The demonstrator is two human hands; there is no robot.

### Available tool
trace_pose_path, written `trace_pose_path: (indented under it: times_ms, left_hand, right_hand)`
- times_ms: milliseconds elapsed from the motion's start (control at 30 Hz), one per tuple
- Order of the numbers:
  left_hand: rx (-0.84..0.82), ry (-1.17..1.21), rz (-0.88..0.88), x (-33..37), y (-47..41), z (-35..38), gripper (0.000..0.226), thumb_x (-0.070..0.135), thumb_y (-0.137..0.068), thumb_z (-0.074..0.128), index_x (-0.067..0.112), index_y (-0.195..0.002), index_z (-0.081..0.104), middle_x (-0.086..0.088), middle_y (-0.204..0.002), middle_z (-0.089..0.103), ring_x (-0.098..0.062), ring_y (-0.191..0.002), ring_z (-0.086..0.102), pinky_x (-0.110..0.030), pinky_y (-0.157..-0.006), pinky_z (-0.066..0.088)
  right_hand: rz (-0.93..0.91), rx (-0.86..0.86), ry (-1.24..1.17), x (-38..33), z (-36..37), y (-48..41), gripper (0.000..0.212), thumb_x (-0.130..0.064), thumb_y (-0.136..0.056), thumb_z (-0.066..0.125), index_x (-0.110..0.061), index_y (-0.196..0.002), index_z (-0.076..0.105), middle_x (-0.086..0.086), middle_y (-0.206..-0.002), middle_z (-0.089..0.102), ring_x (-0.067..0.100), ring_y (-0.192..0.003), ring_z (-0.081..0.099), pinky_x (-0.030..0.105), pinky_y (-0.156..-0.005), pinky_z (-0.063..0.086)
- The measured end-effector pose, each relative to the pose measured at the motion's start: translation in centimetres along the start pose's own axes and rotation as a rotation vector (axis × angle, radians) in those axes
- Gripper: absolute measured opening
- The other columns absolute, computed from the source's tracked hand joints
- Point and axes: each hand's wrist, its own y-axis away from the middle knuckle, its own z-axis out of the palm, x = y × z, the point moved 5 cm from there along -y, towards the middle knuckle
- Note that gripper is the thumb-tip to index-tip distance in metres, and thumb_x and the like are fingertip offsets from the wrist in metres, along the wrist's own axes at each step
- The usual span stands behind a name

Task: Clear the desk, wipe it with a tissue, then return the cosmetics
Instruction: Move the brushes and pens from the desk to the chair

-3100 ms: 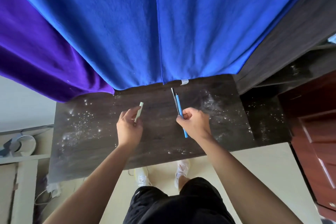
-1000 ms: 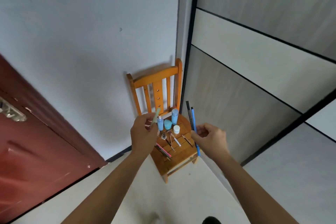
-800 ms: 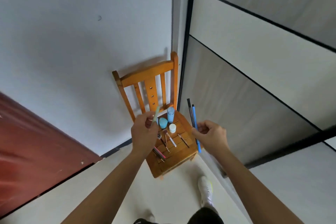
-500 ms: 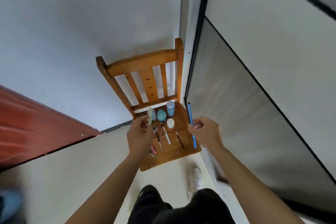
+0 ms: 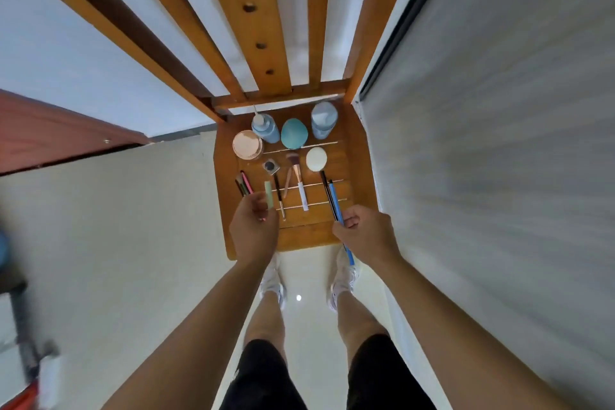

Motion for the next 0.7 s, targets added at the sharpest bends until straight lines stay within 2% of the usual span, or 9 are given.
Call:
trace_pose_path:
  times_ms: [100,267,400,467,567,700]
  left_hand:
    - [-0.006,-0.039,-0.058,-3.8,-2.9,3.2,0.023,0.024,-0.094,0.066,0.025,-0.116,0.060,0.019,-0.092,0.056,-0.004,-0.079,0.057,-0.012,-0.065,0.038]
    - [0.012,-0.073,-0.115,-8.0,-6.9,6.9,0.019,0.021,-0.093,0.066,0.026,-0.109,0.057,0.011,-0.102,0.060,-0.009,-0.090,0.060,-0.013,-0.068,0.042]
    - [0.026,-0.082,-0.127,-9.8,-8.6,8.5,0.028,0.021,-0.094,0.065,0.022,-0.120,0.057,0.010,-0.108,0.060,-0.007,-0.091,0.059,-0.009,-0.070,0.040]
    - [0.016,-0.092,-0.101,-9.8,-8.9,8.7,0.032,0.020,-0.093,0.066,0.020,-0.124,0.056,0.006,-0.115,0.062,-0.009,-0.097,0.060,-0.015,-0.079,0.046]
    - [-0.017,-0.086,-0.072,-8.6,-8.4,8.2,0.038,0.024,-0.092,0.068,0.021,-0.127,0.054,0.003,-0.124,0.061,-0.014,-0.109,0.060,-0.028,-0.093,0.051]
    - [0.035,-0.139,0.089,-5.6,-7.6,4.8,0.038,0.032,-0.096,0.061,0.023,-0.132,0.052,0.002,-0.134,0.056,-0.017,-0.119,0.056,-0.027,-0.095,0.045]
  right_hand:
    - [0.009,-0.065,0.082,1.6,4.0,-3.8,0.021,-0.036,-0.092,0.068,-0.016,-0.093,0.068,-0.004,-0.087,0.072,0.014,-0.078,0.067,0.029,-0.074,0.058]
    - [0.000,-0.029,0.126,3.4,8.2,-9.0,0.019,-0.037,-0.090,0.070,-0.019,-0.097,0.070,-0.005,-0.086,0.071,0.010,-0.073,0.067,0.020,-0.063,0.052]
    - [0.038,0.061,0.168,4.4,10.0,-10.9,0.030,-0.036,-0.093,0.068,-0.016,-0.116,0.070,-0.001,-0.104,0.073,0.011,-0.083,0.065,0.020,-0.066,0.052]
    - [0.030,0.108,0.212,4.2,10.1,-11.1,0.033,-0.038,-0.094,0.067,-0.017,-0.119,0.069,-0.001,-0.108,0.073,0.013,-0.085,0.066,0.016,-0.063,0.046]
    - [0.009,0.114,0.265,3.0,9.4,-10.4,0.044,-0.045,-0.094,0.065,-0.019,-0.129,0.064,-0.002,-0.117,0.072,0.017,-0.099,0.070,0.022,-0.074,0.051]
    - [-0.062,0.145,0.311,-0.2,6.7,-8.9,0.044,-0.047,-0.098,0.057,-0.022,-0.134,0.059,-0.003,-0.126,0.068,0.018,-0.109,0.066,0.031,-0.087,0.053]
